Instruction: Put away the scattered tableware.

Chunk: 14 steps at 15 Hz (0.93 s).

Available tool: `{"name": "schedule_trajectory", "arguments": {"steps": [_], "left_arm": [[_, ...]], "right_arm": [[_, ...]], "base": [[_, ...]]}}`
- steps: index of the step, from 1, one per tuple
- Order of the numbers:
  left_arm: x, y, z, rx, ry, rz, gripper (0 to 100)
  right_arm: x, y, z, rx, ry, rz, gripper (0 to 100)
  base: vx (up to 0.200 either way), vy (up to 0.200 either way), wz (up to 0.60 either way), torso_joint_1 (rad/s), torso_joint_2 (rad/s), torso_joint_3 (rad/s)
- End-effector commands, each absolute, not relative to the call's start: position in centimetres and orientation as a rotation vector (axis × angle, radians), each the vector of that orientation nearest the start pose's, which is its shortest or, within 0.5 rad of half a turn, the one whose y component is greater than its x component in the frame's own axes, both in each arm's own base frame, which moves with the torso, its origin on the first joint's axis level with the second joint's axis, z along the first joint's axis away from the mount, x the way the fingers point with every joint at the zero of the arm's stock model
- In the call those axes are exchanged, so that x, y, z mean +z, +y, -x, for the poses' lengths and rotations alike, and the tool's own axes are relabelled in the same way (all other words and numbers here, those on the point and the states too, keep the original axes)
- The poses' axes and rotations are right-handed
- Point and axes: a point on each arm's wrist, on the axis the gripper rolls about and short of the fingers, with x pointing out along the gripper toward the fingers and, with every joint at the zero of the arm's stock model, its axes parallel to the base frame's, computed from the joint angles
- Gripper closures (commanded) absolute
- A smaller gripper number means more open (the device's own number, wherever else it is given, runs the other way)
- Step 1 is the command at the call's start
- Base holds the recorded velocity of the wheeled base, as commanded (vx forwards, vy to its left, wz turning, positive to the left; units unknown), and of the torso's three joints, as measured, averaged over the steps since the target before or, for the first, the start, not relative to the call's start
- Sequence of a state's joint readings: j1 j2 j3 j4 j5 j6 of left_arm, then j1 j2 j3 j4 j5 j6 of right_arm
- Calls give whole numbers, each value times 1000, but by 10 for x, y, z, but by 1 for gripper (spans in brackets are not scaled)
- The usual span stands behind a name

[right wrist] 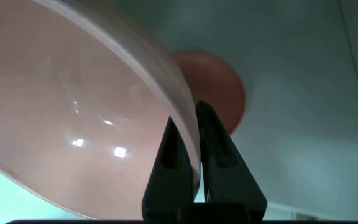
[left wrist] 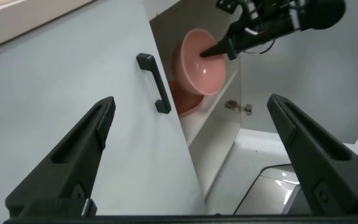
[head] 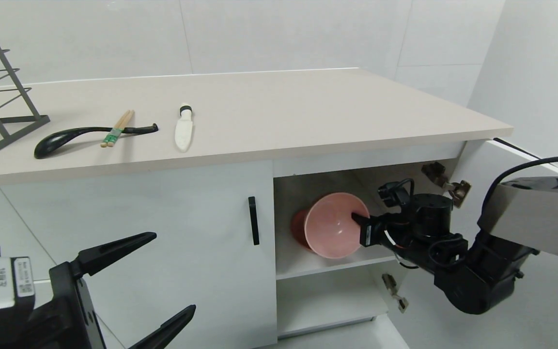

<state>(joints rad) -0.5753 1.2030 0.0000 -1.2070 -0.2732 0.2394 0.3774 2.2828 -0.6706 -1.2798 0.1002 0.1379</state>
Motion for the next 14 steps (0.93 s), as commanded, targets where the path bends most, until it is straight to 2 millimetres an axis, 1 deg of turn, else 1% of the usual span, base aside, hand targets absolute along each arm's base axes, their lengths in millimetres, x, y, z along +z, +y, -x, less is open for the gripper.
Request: {"name": "schedule_trajectory", "arguments": {"steps": [1,3,4,6,10,14], "left_arm": [[144,-74,-103,-844,-105,-224,0],[144,-75,-104,-844,-100,-225,0],[144,-74,-104,-843,-98,-225,0],[143,-75,-104,-843,-94,-224,0],[143,-75,-104,-844,-90,-225,0],[143,-75,-104,-845,-81,-206,0]], "right_arm": [[1,140,-352,450,387,-87,100],[-5,142,-363,442,407,-88,100],[-11,141,-371,433,411,-91,100],[-20,138,-380,416,441,-91,100],[-29,141,-390,421,447,-93,100],[-33,142,-392,417,442,-93,100]], "base": [[0,0,0,0,0,0],[0,0,0,0,0,0],[0,0,0,0,0,0],[0,0,0,0,0,0],[0,0,0,0,0,0],[0,0,0,0,0,0]]}}
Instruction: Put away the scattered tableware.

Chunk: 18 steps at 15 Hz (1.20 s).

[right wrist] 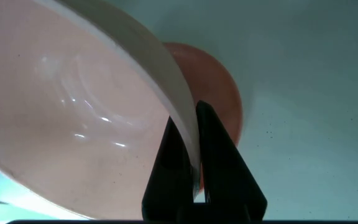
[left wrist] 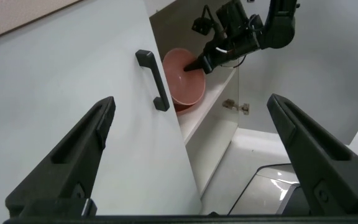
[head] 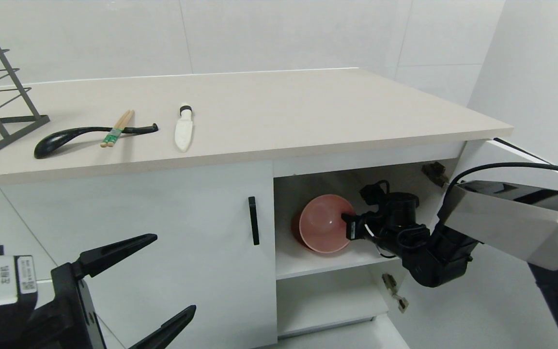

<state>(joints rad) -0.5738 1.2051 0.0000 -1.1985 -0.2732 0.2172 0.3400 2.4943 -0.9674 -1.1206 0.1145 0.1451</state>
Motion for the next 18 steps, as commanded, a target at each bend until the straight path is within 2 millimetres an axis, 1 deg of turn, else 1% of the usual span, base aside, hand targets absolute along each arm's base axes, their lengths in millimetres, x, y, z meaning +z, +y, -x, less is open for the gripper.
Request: {"name": "schedule_trajectory", "arguments": {"steps": [1,6,7,10,12,15,17,18], "left_arm": [[143,-75,-104,-845,-80,-207,0],[143,-74,-105,-839,-79,-207,0],[143,-74,-105,-839,-79,-207,0],[141,-75,-106,-838,-70,-208,0],[141,-75,-107,-840,-63,-208,0],[140,-75,-107,-839,-61,-208,0],[140,-75,-107,-839,-60,-208,0],[140,-75,-107,-839,-61,-208,0]], "right_arm": [[-34,143,-391,419,446,-96,100],[-35,143,-390,418,455,-95,100],[-37,143,-390,419,458,-94,0],[-39,144,-388,421,465,-93,0],[-39,144,-389,423,460,-94,0],[-36,146,-385,430,457,-89,0],[-20,149,-377,448,428,-86,0],[-10,151,-366,462,428,-80,0]], "base": [[0,0,0,0,0,0],[0,0,0,0,0,0],[0,0,0,0,0,0],[0,0,0,0,0,0],[0,0,0,0,0,0],[0,0,0,0,0,0],[0,0,0,0,0,0],[0,0,0,0,0,0]]}}
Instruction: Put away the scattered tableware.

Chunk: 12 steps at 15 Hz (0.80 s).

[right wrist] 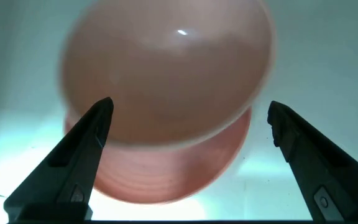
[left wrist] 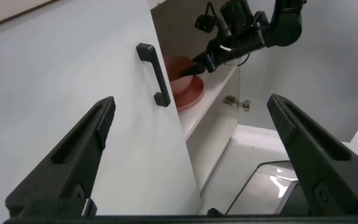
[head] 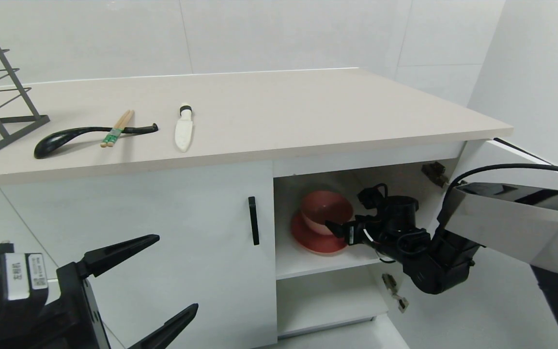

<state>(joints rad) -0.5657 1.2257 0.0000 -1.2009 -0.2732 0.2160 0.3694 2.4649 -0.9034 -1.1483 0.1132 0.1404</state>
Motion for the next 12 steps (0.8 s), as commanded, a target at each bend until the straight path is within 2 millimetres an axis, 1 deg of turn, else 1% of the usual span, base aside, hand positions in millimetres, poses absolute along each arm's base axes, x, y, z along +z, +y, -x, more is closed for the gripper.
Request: {"name": "schedule_trajectory", "arguments": {"steps": [1,3,4,5,6,8,9,10,12], "left_arm": [[140,-75,-107,-839,-61,-208,0],[141,-74,-108,-825,-61,-208,0],[141,-74,-108,-823,-63,-208,0],[140,-74,-109,-822,-61,-208,0],[140,-74,-109,-822,-59,-208,0],[140,-74,-110,-819,-56,-202,0],[140,-74,-110,-821,-52,-192,0],[140,-74,-110,-821,-50,-188,0],[140,-74,-110,-821,-45,-184,0]], "right_arm": [[-5,151,-361,469,425,-78,0],[14,150,-333,494,420,-68,0],[20,151,-321,509,427,-64,0],[35,150,-290,544,443,-51,0],[44,148,-271,565,449,-45,0],[64,138,-236,593,438,-41,0],[72,131,-223,596,424,-43,0],[77,127,-217,596,413,-45,0],[95,112,-193,580,356,-50,0]], "base": [[0,0,0,0,0,0],[0,0,0,0,0,0],[0,0,0,0,0,0],[0,0,0,0,0,0],[0,0,0,0,0,0],[0,0,0,0,0,0],[0,0,0,0,0,0],[0,0,0,0,0,0],[0,0,0,0,0,0]]}}
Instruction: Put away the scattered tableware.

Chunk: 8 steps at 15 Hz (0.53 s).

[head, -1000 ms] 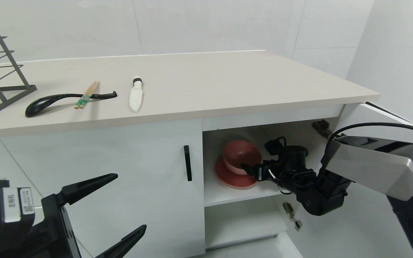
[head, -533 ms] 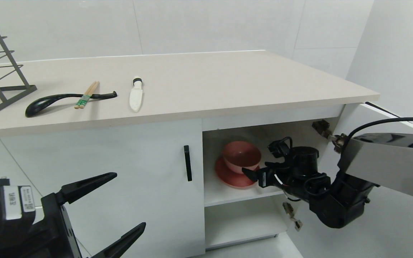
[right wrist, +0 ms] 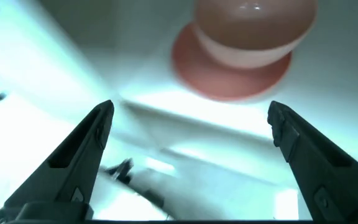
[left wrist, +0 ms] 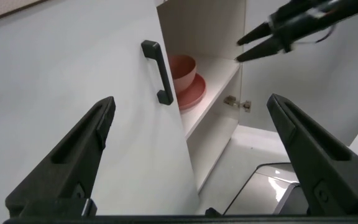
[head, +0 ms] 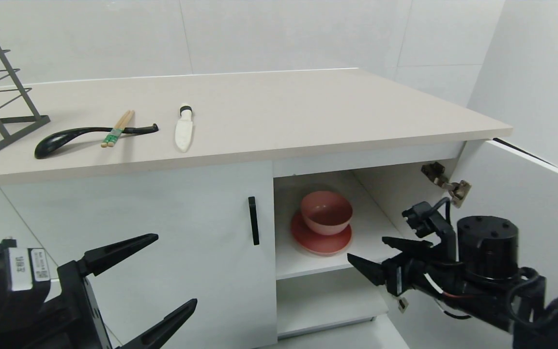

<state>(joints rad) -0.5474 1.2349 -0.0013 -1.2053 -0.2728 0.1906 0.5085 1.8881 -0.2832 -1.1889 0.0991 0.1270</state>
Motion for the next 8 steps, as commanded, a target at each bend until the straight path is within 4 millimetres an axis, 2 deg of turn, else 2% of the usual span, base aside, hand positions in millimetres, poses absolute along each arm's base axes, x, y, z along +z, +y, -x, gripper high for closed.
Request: {"name": "schedule_trajectory", "arguments": {"steps": [1,3,7,8], "left_arm": [[139,-74,-110,-820,-42,-184,0],[138,-73,-111,-812,-33,-185,0],[135,-69,-112,-780,11,-192,0],[134,-66,-112,-761,20,-192,0]], "right_arm": [[107,102,-178,583,303,-30,0],[123,88,-160,573,207,-11,0],[134,58,-116,530,144,-22,0],[138,54,-110,517,118,-28,0]], "base": [[0,0,0,0,0,0],[0,0,0,0,0,0],[0,0,0,0,0,0],[0,0,0,0,0,0]]}}
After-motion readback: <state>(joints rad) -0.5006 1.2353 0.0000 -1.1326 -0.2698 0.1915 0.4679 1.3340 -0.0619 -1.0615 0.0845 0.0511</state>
